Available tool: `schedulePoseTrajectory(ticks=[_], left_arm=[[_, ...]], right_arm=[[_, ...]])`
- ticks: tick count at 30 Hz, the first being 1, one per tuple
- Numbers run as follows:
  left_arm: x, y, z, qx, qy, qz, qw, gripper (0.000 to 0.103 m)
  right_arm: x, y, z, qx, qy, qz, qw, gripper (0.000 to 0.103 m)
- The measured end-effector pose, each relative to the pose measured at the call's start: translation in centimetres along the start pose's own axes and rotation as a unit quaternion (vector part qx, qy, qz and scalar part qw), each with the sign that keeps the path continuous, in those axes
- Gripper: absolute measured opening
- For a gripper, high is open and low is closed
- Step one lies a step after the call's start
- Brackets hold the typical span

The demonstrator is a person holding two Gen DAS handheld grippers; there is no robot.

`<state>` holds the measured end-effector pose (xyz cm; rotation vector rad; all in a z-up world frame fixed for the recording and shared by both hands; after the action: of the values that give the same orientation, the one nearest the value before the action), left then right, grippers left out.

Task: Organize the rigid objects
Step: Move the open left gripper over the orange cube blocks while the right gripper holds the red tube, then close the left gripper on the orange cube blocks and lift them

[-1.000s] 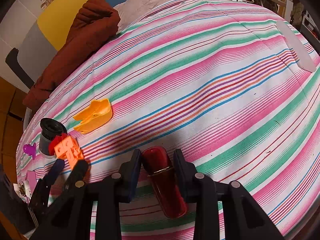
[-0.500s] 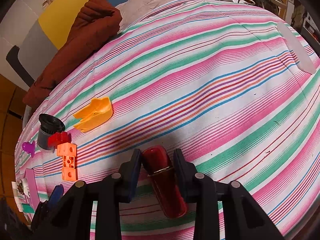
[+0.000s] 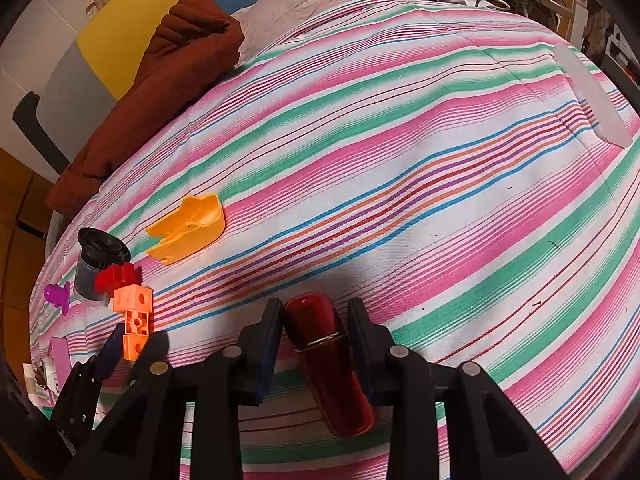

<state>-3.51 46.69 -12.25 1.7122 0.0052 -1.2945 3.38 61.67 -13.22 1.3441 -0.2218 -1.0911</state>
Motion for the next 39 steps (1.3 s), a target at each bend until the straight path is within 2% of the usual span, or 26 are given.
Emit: schedulePoseTrajectory(ticks=[2, 8, 16, 18, 19, 20, 22, 25, 27, 29, 31, 35, 37, 39], left_arm=[[0.3, 0.5, 0.0, 0.004, -0.003, -0.004, 1.0, 0.031], [1.9, 2.7, 0.2, 0.013, -0.017, -0.014, 0.9997, 0.023], [3.7, 4.8, 0.7, 0.016, -0.012, -0.021, 0.9996, 0.022], [3.9, 5.0, 0.8, 0.016, -0.011, -0.02, 0.9996, 0.025], [4.0, 5.1, 0.8, 0.016, -0.011, -0.019, 0.9996, 0.032], [3.9, 5.2, 0.7, 0.016, -0.012, -0.018, 0.9996, 0.043], [3.8, 5.3, 0.6, 0.01, -0.014, -0.019, 0.9997, 0.053], [2.7, 4.9, 0.3, 0.02, -0.008, -0.021, 0.9996, 0.053], [1.7, 4.4, 0.3, 0.014, -0.001, -0.025, 0.9996, 0.055], [0.3, 3.4, 0.3, 0.006, 0.011, -0.029, 0.9995, 0.062], [-0.7, 1.9, 0.2, -0.004, 0.012, -0.024, 0.9996, 0.062], [-0.3, -1.0, -0.4, -0.002, -0.008, 0.019, 0.9998, 0.064], [-0.3, -0.7, -0.2, 0.007, -0.004, 0.008, 0.9999, 0.064], [-0.2, -0.4, 0.1, 0.018, 0.007, 0.004, 0.9998, 0.058]], right_arm=[[0.0, 0.0, 0.1, 0.005, 0.007, 0.0, 1.0, 0.033], [0.2, 0.1, 0.1, 0.007, 0.014, -0.002, 1.0, 0.033], [0.5, 0.3, 0.2, 0.014, 0.028, -0.002, 1.0, 0.034], [0.7, 0.6, 0.1, 0.015, 0.029, -0.002, 0.999, 0.034], [0.8, 0.7, 0.1, 0.014, 0.028, -0.002, 0.999, 0.034], [0.9, 0.7, 0.0, 0.013, 0.027, -0.002, 1.0, 0.034], [0.9, 0.8, -0.1, 0.011, 0.025, -0.002, 1.0, 0.034], [0.9, 0.8, -0.1, 0.013, 0.025, -0.002, 1.0, 0.032], [0.8, 0.9, -0.1, 0.013, 0.026, -0.002, 1.0, 0.031], [0.7, 0.9, -0.2, 0.012, 0.025, -0.003, 1.0, 0.03], [0.8, 0.8, -0.2, 0.011, 0.026, -0.003, 1.0, 0.03], [0.7, 0.7, 0.0, 0.017, 0.034, -0.003, 0.999, 0.03], [0.7, 0.7, 0.1, 0.019, 0.037, -0.002, 0.999, 0.03], [0.7, 0.7, 0.1, 0.019, 0.036, -0.001, 0.999, 0.03]])
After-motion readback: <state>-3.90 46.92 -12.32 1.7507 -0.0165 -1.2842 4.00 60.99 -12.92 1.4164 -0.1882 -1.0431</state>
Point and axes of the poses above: each gripper's, at about its wrist camera, not at the fingertips, and y roughly against the way its jaws point, z to its left, x to its underside, the point moved 7 cm from there along -y, roughly the way its jaws point, and after that the axes turned 8 degrees about -z, right-handed, at the moved point
